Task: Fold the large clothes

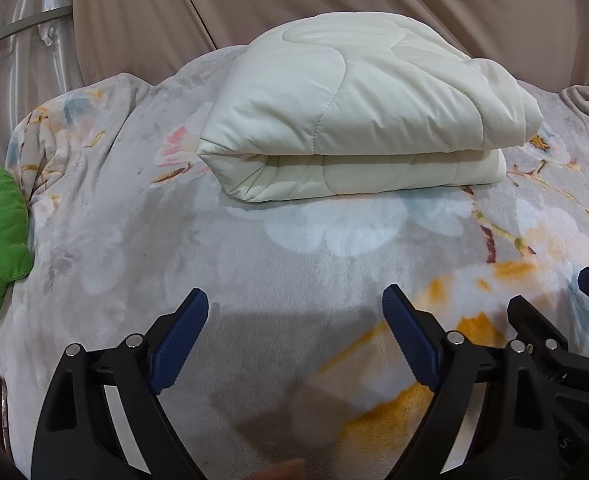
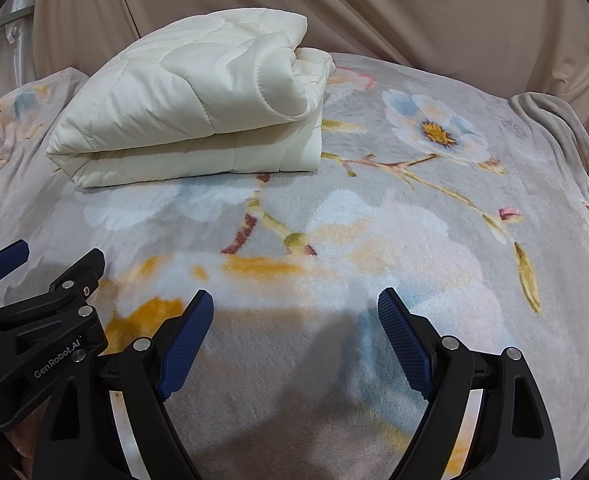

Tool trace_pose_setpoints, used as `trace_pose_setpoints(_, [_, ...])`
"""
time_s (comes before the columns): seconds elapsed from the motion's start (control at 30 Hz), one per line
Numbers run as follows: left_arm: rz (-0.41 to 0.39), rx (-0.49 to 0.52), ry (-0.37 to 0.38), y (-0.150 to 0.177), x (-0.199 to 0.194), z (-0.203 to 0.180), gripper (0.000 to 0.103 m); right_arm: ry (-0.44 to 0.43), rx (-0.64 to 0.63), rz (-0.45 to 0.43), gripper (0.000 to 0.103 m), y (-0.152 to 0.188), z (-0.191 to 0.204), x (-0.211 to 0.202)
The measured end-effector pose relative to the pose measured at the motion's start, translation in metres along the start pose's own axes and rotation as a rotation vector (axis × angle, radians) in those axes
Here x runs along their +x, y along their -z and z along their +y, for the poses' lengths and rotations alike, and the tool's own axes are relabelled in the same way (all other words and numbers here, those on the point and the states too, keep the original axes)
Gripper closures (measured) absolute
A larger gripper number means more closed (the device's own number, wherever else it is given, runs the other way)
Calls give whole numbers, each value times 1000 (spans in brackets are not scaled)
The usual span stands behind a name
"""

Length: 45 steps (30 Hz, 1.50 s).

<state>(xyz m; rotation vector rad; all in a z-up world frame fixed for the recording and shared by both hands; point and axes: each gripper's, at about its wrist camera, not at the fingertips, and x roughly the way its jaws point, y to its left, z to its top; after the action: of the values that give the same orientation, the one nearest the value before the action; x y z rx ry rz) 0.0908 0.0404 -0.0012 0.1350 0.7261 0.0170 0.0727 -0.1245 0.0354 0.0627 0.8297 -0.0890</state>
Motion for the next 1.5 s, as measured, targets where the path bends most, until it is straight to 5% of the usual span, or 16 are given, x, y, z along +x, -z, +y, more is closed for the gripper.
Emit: trace_pose_setpoints(1.5, [1, 8, -2, 1, 0, -2, 19, 7, 3, -3, 20, 1, 1, -1])
